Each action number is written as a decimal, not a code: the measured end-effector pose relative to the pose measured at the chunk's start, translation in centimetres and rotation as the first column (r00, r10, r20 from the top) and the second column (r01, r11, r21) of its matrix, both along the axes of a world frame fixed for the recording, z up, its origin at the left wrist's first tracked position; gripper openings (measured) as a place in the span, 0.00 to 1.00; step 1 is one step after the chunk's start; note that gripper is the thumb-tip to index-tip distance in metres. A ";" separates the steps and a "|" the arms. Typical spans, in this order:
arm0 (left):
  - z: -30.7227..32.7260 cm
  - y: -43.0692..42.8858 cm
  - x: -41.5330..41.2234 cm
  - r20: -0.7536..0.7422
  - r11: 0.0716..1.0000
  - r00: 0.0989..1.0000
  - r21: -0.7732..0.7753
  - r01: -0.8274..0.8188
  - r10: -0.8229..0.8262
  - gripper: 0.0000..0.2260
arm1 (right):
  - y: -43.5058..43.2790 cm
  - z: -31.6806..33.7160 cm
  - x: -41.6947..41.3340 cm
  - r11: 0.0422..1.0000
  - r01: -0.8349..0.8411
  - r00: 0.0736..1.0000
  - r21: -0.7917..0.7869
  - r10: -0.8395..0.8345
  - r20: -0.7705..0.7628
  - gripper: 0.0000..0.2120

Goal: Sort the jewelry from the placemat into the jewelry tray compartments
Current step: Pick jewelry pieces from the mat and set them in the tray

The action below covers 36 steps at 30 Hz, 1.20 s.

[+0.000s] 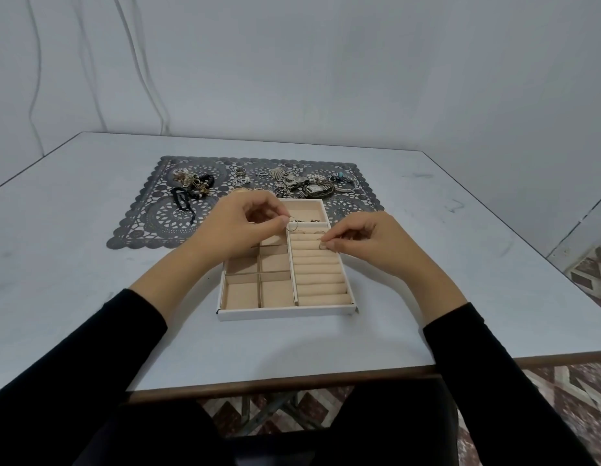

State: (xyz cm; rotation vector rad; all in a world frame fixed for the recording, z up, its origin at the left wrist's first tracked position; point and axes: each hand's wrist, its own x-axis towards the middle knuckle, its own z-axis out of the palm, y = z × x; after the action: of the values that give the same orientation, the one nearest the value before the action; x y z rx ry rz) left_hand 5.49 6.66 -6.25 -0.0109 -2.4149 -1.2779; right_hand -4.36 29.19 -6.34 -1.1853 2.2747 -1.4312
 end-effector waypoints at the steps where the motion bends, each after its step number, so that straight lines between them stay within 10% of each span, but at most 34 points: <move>1: 0.0 0.0 0.0 -0.001 1.000 1.000 0.000 -0.004 0.004 0.02 | 0.1 0.0 0.0 1.000 -0.006 1.000 0.006 0.006 -0.006 0.04; 36: 0.1 0.2 0.1 -0.007 1.000 1.000 -0.011 -0.014 0.014 0.02 | -0.8 -0.2 -0.9 1.000 -0.028 0.997 0.014 0.027 0.074 0.04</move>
State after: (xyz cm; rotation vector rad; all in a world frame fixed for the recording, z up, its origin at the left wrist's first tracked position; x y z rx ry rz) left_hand 5.59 6.90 -6.15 -0.0011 -2.4123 -1.2563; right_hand -5.23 28.40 -6.59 -1.1353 2.2077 -1.4212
